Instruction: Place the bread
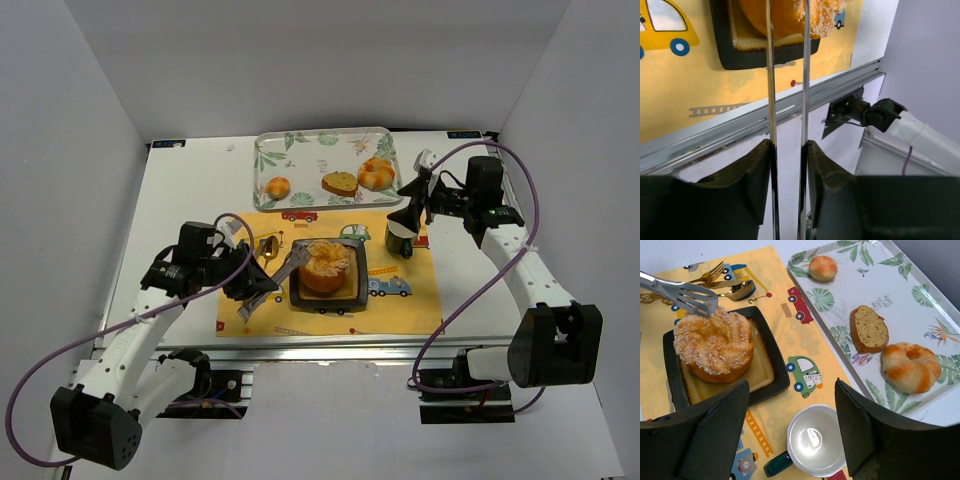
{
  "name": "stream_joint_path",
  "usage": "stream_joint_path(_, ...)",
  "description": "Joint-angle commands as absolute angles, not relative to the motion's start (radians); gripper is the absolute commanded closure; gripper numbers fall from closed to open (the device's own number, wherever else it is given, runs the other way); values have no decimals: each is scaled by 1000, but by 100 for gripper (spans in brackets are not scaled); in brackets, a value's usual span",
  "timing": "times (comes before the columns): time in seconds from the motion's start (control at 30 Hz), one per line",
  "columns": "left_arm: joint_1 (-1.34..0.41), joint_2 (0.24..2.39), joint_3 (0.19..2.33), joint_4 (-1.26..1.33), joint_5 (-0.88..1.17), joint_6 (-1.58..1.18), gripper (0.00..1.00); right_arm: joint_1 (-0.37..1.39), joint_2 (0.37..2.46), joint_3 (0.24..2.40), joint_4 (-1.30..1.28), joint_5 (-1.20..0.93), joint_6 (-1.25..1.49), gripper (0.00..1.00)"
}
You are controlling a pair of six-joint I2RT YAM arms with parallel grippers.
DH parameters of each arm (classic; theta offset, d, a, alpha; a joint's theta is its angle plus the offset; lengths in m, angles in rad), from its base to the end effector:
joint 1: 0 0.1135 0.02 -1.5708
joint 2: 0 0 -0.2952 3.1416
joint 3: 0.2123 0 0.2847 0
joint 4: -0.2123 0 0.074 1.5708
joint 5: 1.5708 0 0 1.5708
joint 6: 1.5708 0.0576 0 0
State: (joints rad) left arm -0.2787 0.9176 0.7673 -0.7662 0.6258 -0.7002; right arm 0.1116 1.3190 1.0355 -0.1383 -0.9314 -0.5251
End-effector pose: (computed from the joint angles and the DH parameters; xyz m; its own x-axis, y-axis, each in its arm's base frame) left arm 0.1813 -0.0870 0.2698 -0.9479 -0.2720 -0.1659 -0.0590 0.6615 -0.7476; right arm 0.3221 0.0826 0.3348 0.0460 -0.2958 -0.9541 -0.8910 0.4197 -0.1731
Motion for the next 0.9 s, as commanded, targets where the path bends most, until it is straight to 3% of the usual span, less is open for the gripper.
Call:
stream_joint_path(0.0, -281, 914, 814, -796, 601, -655, 55, 107, 1295, 1034, -112, -956, -514, 26)
stream_joint_path(0.2, -281, 905, 870, -808, 572, -672, 47, 107, 1299, 1031, -110, -966, -512, 26)
stream_joint_path(0.53, -279, 966, 1024, -871, 477, -641, 47, 107, 1305, 1029, -109, -979, -523, 26)
stream_joint_path(0.6, -273, 1002, 1077, -917, 428, -601, 51, 107, 1302, 1029, -117, -979, -532, 26)
stream_joint_path(0.77, -184, 1097, 1210, -913, 122, -511, 86, 109, 1312, 1025, -124, -994, -552, 26)
stream_joint_path(0.87, -135, 1143, 1162, -820, 2, -342, 88, 110, 1315, 1029, -129, -996, -558, 26)
